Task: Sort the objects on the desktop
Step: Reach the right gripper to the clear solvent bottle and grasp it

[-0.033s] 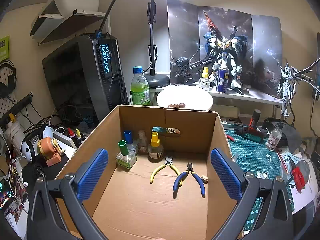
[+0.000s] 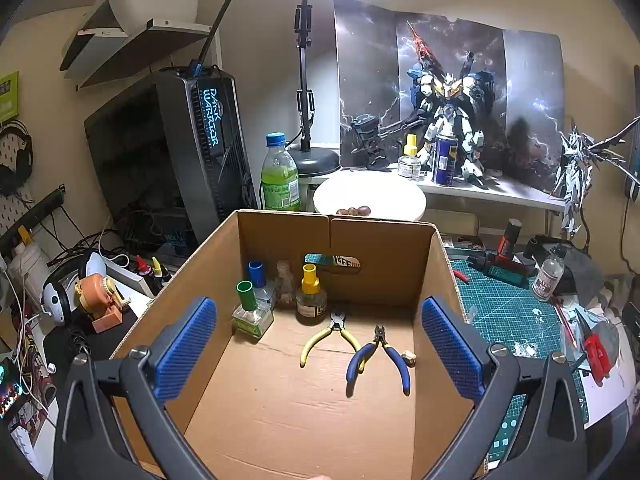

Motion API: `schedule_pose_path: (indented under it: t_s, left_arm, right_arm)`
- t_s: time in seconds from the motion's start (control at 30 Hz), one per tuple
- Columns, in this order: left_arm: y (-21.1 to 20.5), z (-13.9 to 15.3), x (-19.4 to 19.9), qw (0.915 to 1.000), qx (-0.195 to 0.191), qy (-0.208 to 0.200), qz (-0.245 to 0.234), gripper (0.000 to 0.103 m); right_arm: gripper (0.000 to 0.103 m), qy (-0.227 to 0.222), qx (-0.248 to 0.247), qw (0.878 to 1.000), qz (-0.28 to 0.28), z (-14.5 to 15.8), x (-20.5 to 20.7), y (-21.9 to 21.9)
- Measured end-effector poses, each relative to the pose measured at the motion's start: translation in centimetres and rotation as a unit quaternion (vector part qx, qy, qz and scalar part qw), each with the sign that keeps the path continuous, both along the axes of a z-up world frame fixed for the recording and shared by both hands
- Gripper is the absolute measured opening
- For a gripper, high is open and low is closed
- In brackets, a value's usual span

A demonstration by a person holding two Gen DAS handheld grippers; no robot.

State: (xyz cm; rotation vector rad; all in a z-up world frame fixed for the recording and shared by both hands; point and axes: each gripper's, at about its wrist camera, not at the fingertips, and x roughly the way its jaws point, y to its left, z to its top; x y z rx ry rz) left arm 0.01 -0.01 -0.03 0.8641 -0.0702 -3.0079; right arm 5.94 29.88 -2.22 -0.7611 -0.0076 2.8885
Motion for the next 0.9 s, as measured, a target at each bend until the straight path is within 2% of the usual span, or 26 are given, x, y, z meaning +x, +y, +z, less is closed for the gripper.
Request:
schedule_pose_path:
  t_s: [0.3, 0.47, 0.63, 0.7, 0.77, 0.87, 0.9]
  left_arm:
    - [0.2, 0.0, -0.1, 1.0, 0.002, -0.001, -0.004, 0.103]
    - [0.4, 0.1, -0.5, 0.9996, -0.003, -0.012, -0.027, 0.103]
    - [0.5, 1.2, -0.5, 0.9983, 0.016, -0.004, -0.055, 0.103]
    - [0.6, 1.8, -0.6, 0.9969, 0.032, 0.003, -0.072, 0.103]
    - [1.1, 2.0, -0.9, 0.9956, 0.036, 0.002, -0.087, 0.103]
    - [2.3, 2.1, -1.4, 0.9924, 0.039, -0.003, -0.116, 0.103]
    - [2.6, 2.2, -1.5, 0.9915, 0.039, -0.003, -0.124, 0.103]
  right_arm:
    - [0.103, 0.001, 0.002, 1.0, 0.0, 0.2, 0.1, 0.0]
    - [0.103, 0.008, -0.007, 1.0, 0.014, 0.3, -0.6, 1.1]
    - [0.103, 0.077, -0.067, 0.994, 0.035, 2.2, -0.6, 5.9]
    - [0.103, 0.102, -0.07, 0.991, 0.048, 2.2, -1.4, 8.0]
    - [0.103, 0.112, -0.041, 0.991, 0.061, 1.8, -2.9, 9.1]
    - [0.101, 0.082, 0.061, 0.994, 0.046, 0.1, -7.3, 9.4]
    - [0.092, 0.065, 0.076, 0.994, 0.043, -0.6, -8.6, 9.4]
